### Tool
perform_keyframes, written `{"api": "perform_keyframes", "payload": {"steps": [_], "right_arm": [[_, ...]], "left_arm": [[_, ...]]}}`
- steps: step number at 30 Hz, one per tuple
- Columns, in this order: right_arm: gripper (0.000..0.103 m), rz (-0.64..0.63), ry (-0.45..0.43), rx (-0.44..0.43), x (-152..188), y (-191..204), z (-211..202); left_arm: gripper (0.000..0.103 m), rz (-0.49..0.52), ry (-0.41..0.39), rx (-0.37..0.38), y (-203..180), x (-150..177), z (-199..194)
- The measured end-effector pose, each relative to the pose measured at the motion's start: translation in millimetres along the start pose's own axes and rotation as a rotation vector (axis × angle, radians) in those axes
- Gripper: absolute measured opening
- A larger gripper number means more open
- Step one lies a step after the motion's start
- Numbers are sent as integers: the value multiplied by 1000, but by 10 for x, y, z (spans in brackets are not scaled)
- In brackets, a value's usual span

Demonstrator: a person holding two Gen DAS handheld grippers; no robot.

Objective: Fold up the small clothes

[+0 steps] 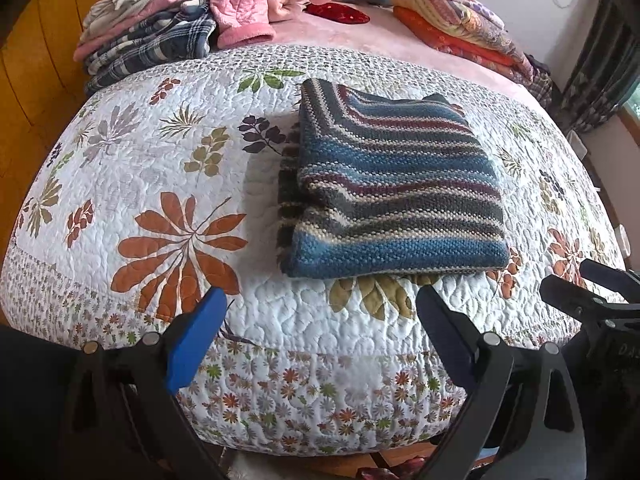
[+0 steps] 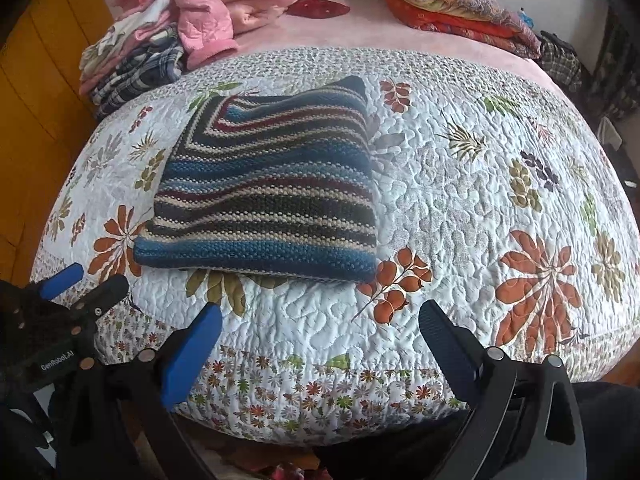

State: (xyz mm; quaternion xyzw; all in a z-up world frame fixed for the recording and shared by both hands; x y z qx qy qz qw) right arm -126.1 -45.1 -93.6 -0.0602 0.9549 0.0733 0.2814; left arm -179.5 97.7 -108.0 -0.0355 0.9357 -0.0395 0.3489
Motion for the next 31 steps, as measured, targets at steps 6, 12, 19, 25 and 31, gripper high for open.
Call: {"api": "perform_keyframes", "payload": {"steps": [6, 12, 19, 25, 31], "right_arm": [[99, -1, -2, 33, -8, -29, 10], [99, -4, -4, 54, -7, -39, 20], [99, -21, -16, 78, -15, -37, 22], [99, -17, -14, 75, -15, -40, 25], [99, -12, -12, 69, -11, -45, 30]], "left_arm": [[95, -2, 1, 2, -7, -2, 4], [95, -3, 4, 5, -28, 3, 12], [95, -3, 6, 4, -22, 9, 29], [95, 0, 5, 2, -10, 8, 36], [95, 3, 4, -1, -11, 14, 42]]}}
Point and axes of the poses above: each gripper's, at about its wrist camera, not at the fingertips, and z roughly the way its jaws point, y to its left, x to its underside, the point moved 4 cm from there along z, roughly the way its jaws point, and after that the axes turned 8 degrees about -y, right-handed, at the moved point
